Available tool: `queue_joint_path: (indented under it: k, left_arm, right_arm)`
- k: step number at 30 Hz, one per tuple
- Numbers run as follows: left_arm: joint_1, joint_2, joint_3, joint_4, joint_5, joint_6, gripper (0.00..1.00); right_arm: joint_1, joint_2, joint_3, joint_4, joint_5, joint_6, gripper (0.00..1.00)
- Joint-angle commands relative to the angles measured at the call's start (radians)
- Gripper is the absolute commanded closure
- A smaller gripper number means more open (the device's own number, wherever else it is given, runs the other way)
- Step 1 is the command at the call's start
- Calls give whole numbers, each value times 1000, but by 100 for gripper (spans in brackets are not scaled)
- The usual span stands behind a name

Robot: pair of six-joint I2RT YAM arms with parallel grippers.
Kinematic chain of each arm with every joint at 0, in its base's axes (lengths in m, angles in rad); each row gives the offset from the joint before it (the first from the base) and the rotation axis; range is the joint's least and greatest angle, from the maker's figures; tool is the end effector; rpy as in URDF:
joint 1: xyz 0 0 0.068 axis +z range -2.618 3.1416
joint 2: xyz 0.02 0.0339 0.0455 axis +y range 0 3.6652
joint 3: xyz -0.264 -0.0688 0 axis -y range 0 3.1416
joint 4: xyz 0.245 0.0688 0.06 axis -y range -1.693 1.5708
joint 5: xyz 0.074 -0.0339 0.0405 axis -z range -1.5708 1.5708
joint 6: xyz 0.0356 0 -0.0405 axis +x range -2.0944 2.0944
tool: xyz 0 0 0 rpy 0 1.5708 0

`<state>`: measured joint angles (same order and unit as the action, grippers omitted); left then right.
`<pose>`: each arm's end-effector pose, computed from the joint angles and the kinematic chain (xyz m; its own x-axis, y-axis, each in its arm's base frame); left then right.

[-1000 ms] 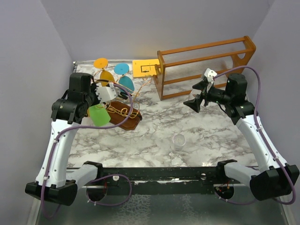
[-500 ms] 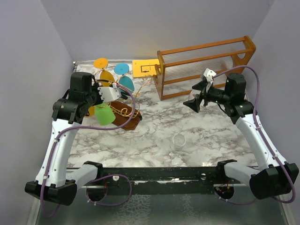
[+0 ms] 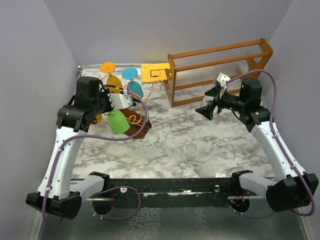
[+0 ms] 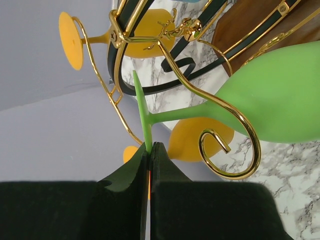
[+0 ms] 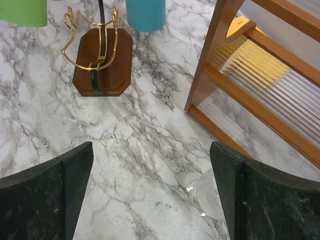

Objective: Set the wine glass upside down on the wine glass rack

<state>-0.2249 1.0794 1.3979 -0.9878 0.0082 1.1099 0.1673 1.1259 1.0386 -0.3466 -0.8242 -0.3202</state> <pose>0.1903 -0.0438 0.4120 -0.0636 0.9333 -0.3534 0.6437 0.3090 0.7002 0.2370 0.0665 0.3489 -0.1512 -0.2423 -0.9583 -0.8611 0.5083 0.0073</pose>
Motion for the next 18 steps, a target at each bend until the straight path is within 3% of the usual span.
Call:
queue_joint_path:
  k: [1, 18]
  left_arm:
    - [-8, -3, 7, -13, 51, 4, 100]
    - [-11, -13, 75, -115, 109, 4, 100]
  right_arm:
    - [1, 6, 1, -3, -13, -16, 0]
    - [1, 9, 3, -6, -14, -16, 0]
